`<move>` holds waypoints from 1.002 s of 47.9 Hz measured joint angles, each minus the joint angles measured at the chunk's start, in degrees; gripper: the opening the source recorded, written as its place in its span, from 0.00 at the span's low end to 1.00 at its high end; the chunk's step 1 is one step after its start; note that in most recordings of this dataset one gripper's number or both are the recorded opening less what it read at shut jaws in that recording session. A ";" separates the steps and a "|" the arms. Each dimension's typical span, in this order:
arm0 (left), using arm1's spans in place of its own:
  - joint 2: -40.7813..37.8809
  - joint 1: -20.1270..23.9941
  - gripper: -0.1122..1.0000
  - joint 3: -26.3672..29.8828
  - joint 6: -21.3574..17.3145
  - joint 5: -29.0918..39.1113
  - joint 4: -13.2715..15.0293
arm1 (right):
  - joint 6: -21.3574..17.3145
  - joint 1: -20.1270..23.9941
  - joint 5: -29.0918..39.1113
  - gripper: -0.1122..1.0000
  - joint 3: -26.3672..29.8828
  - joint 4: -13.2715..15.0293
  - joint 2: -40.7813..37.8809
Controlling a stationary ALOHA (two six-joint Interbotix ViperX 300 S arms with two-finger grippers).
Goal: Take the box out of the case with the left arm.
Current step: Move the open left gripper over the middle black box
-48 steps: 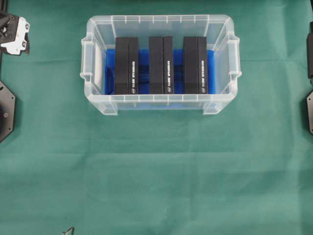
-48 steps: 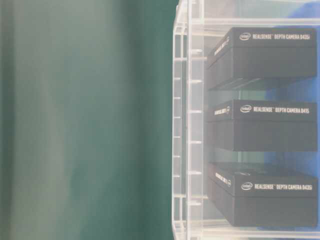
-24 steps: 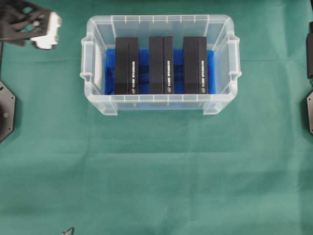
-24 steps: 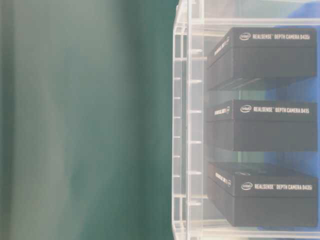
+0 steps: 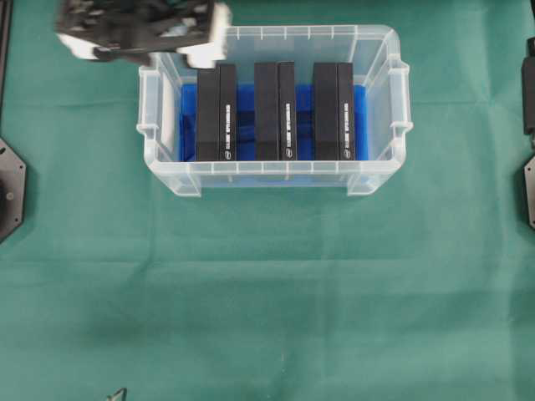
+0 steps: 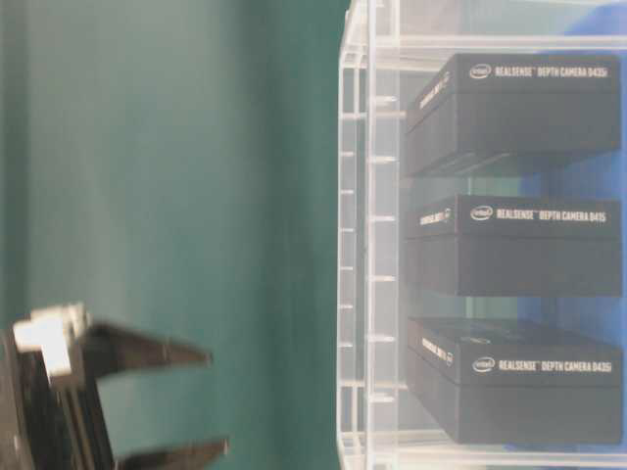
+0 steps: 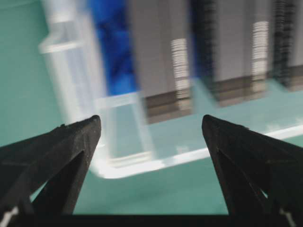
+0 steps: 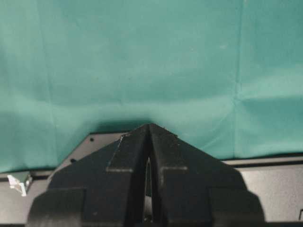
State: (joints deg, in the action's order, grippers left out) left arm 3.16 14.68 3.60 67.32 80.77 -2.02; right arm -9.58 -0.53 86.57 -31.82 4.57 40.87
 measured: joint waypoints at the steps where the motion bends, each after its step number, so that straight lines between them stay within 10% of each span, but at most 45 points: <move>1: -1.05 -0.35 0.90 1.05 0.35 0.26 0.09 | -0.09 0.00 0.00 0.12 0.09 0.00 0.00; 29: -22.06 -5.19 0.90 25.75 4.13 4.83 0.09 | 0.00 0.00 0.00 0.12 0.00 0.53 0.00; 48: -24.70 -5.71 0.90 28.39 3.96 6.86 0.09 | -0.09 0.00 -0.09 0.12 0.00 0.53 0.00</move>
State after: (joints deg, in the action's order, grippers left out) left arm -21.53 8.96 31.99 71.28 87.63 -1.93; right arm -9.67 -0.53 86.48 -31.82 5.10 40.87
